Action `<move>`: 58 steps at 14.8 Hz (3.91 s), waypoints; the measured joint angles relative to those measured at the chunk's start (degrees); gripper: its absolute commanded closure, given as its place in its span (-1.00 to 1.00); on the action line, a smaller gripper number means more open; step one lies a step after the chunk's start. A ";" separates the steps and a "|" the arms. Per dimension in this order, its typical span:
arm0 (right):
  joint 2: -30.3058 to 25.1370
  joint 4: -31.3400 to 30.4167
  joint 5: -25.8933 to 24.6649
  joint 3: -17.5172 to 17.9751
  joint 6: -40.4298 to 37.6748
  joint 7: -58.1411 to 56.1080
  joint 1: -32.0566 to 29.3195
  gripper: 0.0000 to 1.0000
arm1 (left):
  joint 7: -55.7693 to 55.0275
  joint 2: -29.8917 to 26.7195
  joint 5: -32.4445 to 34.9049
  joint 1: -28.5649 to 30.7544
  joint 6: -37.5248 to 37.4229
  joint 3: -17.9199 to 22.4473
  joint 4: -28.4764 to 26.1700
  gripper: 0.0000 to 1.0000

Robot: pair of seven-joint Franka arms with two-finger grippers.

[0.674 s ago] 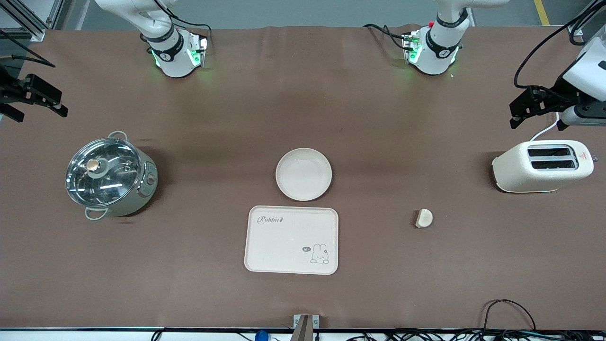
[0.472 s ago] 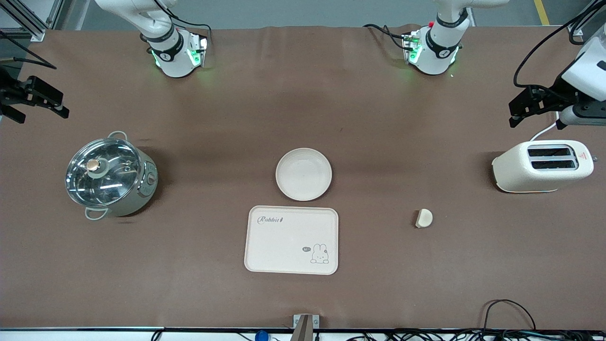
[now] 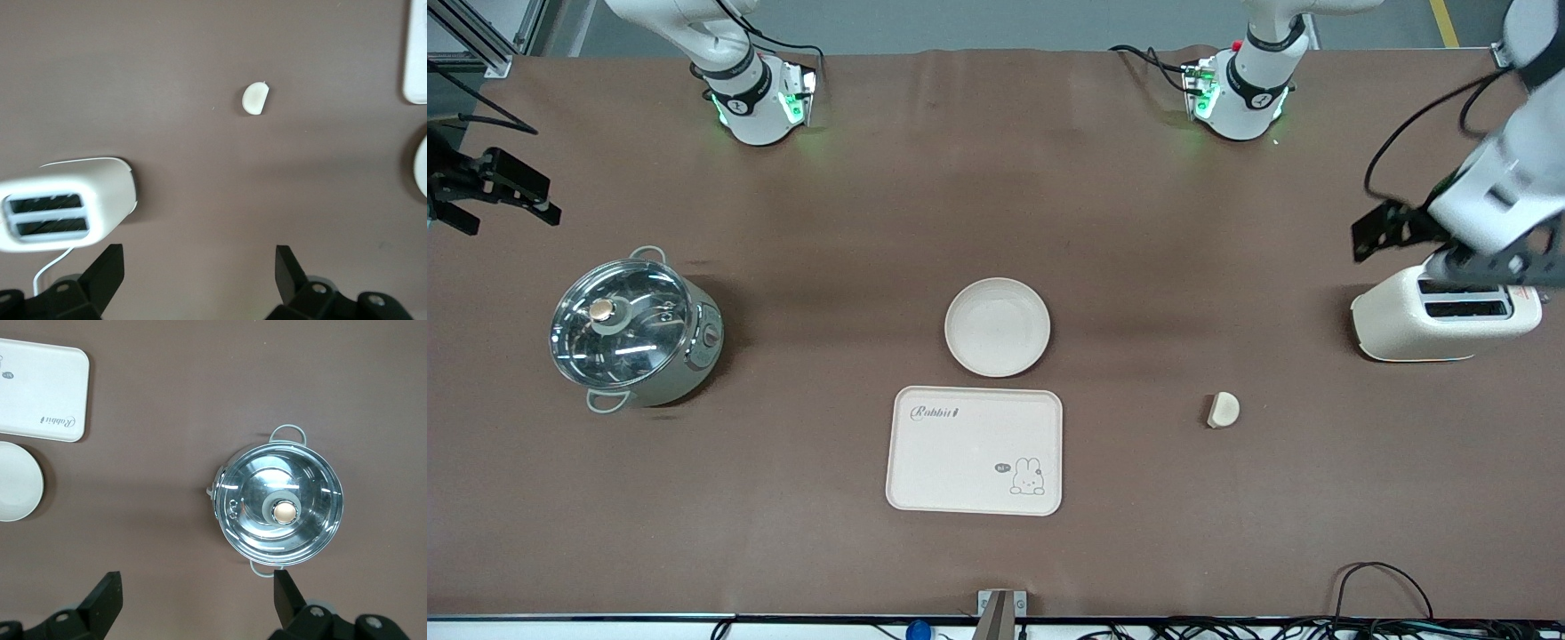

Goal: Place bun in plate and plate on tray
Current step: 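Grasp the cream bun with the left gripper while the right arm moves beside the pot, then carry the bun over the white plate and lower it with the left gripper, then release the bun and raise the left gripper while the right gripper approaches the plate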

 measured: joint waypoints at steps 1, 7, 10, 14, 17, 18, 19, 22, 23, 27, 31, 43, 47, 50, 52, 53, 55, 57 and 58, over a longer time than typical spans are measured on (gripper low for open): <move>0.72 0.00 0.01 0.09 0.64 0.00 0.02 -1.00 | 0.01 3.54 -0.01 -0.17 3.06 -0.14 -0.12 -1.00; 5.39 0.01 0.05 0.73 6.67 0.01 1.30 -1.00 | 3.58 26.73 -0.01 -0.65 27.48 -3.68 -0.07 -1.00; 7.66 0.01 0.23 0.80 9.79 0.07 2.39 -1.00 | 4.62 33.07 -0.01 -0.64 35.52 -3.93 0.11 -1.00; 11.06 0.02 3.62 0.84 12.38 0.07 3.02 -1.00 | 4.79 36.39 -0.01 -0.59 41.74 -3.94 -0.91 -0.26; 12.17 0.04 3.95 0.86 12.93 0.10 4.51 -1.00 | 6.86 36.42 0.00 -0.52 42.14 -3.94 -1.52 0.58; 12.51 0.04 3.96 0.86 13.02 0.10 4.84 -1.00 | 7.30 36.42 0.00 -0.47 42.15 -3.94 -1.61 0.74; 12.88 0.04 3.97 0.86 13.28 0.10 5.12 -1.00 | 7.57 36.42 0.00 -0.42 42.15 -3.94 -1.71 0.87; 13.75 0.04 3.97 0.89 14.78 0.61 6.68 -1.00 | 7.69 36.37 0.00 -0.30 42.16 -4.33 -1.74 0.96; 13.90 0.04 3.96 0.90 15.08 1.36 7.21 -1.00 | 7.52 36.27 -0.01 -0.27 42.10 -4.86 -1.73 0.98; 14.73 0.09 3.96 0.92 16.44 3.36 8.66 -1.00 | -5.71 34.48 -0.08 -0.91 33.90 -10.82 1.19 0.98; 16.11 0.17 3.96 0.96 18.77 7.73 10.71 -1.00 | -29.11 31.90 -0.03 -7.20 28.45 -16.03 4.05 0.98; 21.32 0.52 4.00 1.00 24.34 12.84 14.65 -1.00 | -62.23 37.72 2.98 -24.60 39.58 -15.01 3.11 -1.00; 21.50 0.61 4.02 0.97 24.34 12.90 14.68 -1.00 | -62.23 37.64 3.81 -24.34 39.58 -14.98 3.66 -1.00; 21.56 0.98 4.11 1.00 24.47 12.94 15.21 -1.00 | -60.84 36.88 7.74 -23.27 38.65 -14.57 4.26 -1.00; 22.19 1.03 4.27 1.01 26.33 13.01 15.69 -1.00 | -55.63 34.46 9.99 -20.36 34.24 -14.33 5.11 -1.00; 22.90 1.04 4.34 1.03 27.46 13.03 16.04 -1.00 | -51.07 32.60 10.18 -18.31 31.74 -14.28 5.34 -1.00; 24.97 1.05 4.93 1.10 28.90 13.04 17.21 -1.00 | -41.48 28.43 10.28 -13.69 27.88 -14.16 5.45 -1.00; 27.28 1.07 6.72 1.17 30.36 13.14 18.97 -1.00 | -31.47 24.56 10.29 -8.72 25.34 -14.09 5.45 -1.00; 28.14 1.10 7.98 1.18 30.73 13.14 19.74 -1.00 | -27.45 22.91 10.29 -6.29 24.11 -14.11 5.44 -1.00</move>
